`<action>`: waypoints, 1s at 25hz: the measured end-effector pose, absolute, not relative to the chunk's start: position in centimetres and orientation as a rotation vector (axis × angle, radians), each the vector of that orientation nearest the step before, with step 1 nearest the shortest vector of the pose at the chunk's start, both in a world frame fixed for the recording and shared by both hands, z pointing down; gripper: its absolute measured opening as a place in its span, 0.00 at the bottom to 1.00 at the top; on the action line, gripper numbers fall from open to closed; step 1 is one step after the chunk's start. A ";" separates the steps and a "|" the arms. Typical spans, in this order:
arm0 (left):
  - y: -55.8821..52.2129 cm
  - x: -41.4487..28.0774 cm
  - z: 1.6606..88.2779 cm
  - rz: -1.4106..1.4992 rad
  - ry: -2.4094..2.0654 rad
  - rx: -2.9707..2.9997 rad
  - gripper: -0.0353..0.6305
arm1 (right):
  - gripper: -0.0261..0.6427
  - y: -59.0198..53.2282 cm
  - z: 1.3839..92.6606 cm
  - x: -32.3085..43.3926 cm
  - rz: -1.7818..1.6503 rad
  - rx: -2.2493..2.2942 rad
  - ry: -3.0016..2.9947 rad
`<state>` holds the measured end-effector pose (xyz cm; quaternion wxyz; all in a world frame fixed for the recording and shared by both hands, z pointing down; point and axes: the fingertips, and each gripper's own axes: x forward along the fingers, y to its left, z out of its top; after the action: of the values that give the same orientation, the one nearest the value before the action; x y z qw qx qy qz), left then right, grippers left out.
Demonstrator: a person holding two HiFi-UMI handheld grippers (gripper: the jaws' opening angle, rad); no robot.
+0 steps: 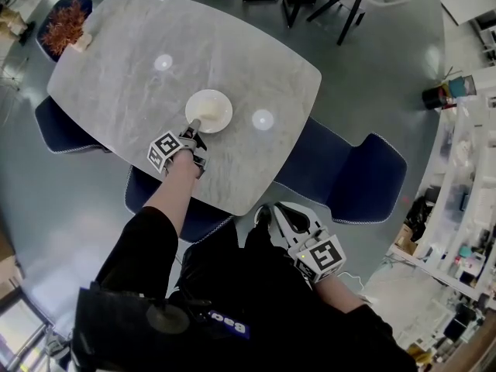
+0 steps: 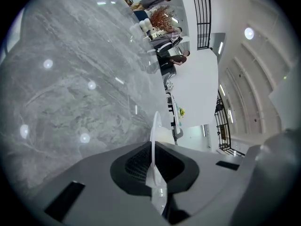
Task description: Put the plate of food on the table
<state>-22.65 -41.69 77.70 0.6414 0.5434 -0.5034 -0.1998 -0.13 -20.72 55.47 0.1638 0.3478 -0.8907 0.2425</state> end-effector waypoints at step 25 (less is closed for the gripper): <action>-40.7 -23.9 78.6 -0.275 -1.314 1.125 0.25 | 0.06 -20.9 56.1 3.9 0.598 1.156 -2.397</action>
<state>-23.93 -40.71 78.62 0.6404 0.4933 -0.5763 -0.1204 3.86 -20.89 56.05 0.2054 0.4147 -0.8602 0.2144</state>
